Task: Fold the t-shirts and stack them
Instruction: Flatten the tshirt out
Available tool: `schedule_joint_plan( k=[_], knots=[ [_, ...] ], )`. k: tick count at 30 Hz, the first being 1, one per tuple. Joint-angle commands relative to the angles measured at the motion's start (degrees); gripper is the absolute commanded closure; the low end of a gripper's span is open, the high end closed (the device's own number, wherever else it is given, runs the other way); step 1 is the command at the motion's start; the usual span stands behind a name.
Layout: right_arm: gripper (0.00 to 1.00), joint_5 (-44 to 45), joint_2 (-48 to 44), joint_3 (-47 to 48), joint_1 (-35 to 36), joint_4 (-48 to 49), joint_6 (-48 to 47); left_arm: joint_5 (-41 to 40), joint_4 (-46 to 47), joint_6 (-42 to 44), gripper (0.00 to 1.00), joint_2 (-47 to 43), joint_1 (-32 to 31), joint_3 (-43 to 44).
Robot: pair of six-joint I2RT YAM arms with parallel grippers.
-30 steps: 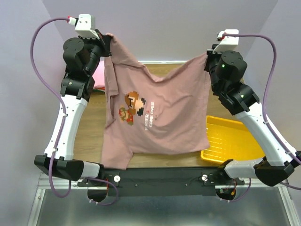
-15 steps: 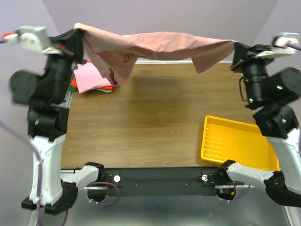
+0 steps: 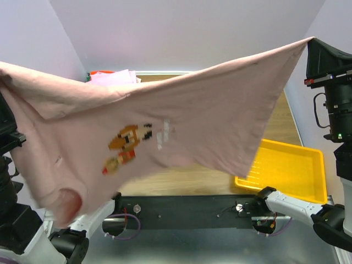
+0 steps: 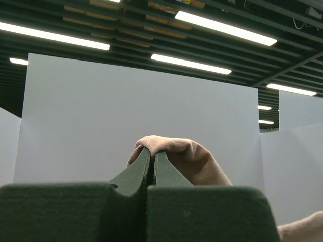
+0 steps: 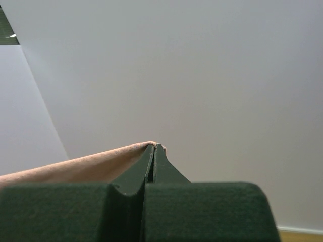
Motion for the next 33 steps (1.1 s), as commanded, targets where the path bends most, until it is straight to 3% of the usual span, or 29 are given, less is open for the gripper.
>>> schedule_joint_plan(
  k=[1,4,9,11,14,15,16,17,18,19,20,21,22,24,30,33],
  knots=[
    [1.00,-1.67,1.82,1.81,-0.16,-0.73,-0.49,2.48,0.25,0.72,1.00,4.18,0.37,-1.75],
    [1.00,1.39,4.90,-0.38,-0.16,-0.38,-0.49,4.50,4.11,-0.24,1.00,6.37,0.37,-6.57],
    [1.00,16.33,11.30,-16.18,-0.34,8.47,-3.30,5.22,12.72,-2.27,1.00,15.57,0.37,-21.68],
    [1.00,16.27,14.55,-20.49,-5.41,12.53,-1.21,4.52,15.79,-2.79,1.00,21.03,0.37,-26.51],
    [1.00,9.42,23.25,-25.43,-17.62,13.77,8.81,7.14,15.03,-3.67,1.00,38.14,0.98,-24.01],
    [1.00,8.62,25.54,-26.04,-19.65,14.20,9.78,8.45,10.58,-4.02,1.00,49.07,0.98,-16.94],
    [1.00,7.75,31.30,-25.70,-22.72,14.47,10.32,11.69,8.19,-3.94,0.75,54.66,0.98,-12.09],
    [0.99,5.82,33.97,-25.09,-23.79,14.47,10.76,12.85,1.64,-3.94,0.60,59.77,0.81,-2.55],
    [0.93,3.80,36.96,-24.04,-24.85,14.38,10.67,12.86,-0.69,-3.94,0.44,64.60,0.64,1.54],
    [0.83,2.30,39.25,-23.33,-25.47,14.38,10.76,12.34,-2.45,-3.59,0.12,71.09,0.37,4.46],
    [0.45,0.29,43.01,-21.85,-26.08,14.21,10.59,12.34,-4.30,-3.24,0.08,73.16,-0.15,7.18],
    [0.30,-0.26,44.53,-21.05,-26.26,13.69,10.59,12.07,-4.14,-2.97,0.06,74.13,-0.42,6.60],
    [0.08,-1.13,46.11,-20.34,-26.35,13.07,10.50,11.55,-3.44,-2.71,0.05,73.53,-0.77,4.94],
    [0.00,-2.36,46.65,-20.60,-26.27,12.80,10.50,11.11,0.76,-2.62,0.05,68.89,-1.39,-4.09],
    [0.00,-12.81,41.31,-27.35,-26.18,12.62,11.46,9.26,10.61,-3.67,0.05,55.80,-1.74,-29.91],
    [0.00,-21.24,38.75,-30.96,-26.09,12.45,13.92,8.99,11.94,-4.29,0.05,52.97,-2.00,-37.40]
  ],
)
